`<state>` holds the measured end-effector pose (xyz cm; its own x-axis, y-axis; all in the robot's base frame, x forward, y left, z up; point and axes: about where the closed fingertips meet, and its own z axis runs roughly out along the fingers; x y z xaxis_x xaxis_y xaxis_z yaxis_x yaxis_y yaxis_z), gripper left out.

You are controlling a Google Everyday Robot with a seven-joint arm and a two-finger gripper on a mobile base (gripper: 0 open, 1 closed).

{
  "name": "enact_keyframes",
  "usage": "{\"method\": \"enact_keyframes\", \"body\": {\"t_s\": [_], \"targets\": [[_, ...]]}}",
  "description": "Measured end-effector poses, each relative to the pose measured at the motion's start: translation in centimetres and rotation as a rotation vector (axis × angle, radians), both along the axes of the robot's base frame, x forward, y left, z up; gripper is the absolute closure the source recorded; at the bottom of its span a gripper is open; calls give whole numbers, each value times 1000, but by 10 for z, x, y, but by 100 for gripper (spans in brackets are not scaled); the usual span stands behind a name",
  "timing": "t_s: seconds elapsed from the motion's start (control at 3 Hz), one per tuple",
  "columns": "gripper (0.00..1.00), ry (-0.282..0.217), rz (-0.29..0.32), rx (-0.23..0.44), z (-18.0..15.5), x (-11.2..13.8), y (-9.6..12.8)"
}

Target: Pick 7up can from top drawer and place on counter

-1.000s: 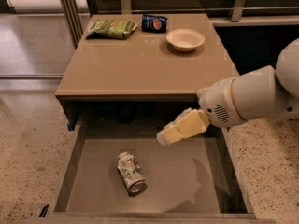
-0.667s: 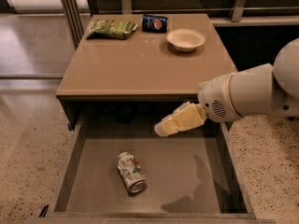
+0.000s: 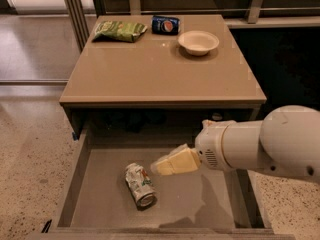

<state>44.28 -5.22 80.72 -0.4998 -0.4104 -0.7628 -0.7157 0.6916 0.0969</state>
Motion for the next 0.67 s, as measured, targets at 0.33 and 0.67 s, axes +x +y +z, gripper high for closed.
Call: {"method": "enact_keyframes", "body": {"t_s": [0.33,0.67], "targets": [[0,40,19,24,-44,-10,27],[0,35,17,19,-43,-10,27]]}}
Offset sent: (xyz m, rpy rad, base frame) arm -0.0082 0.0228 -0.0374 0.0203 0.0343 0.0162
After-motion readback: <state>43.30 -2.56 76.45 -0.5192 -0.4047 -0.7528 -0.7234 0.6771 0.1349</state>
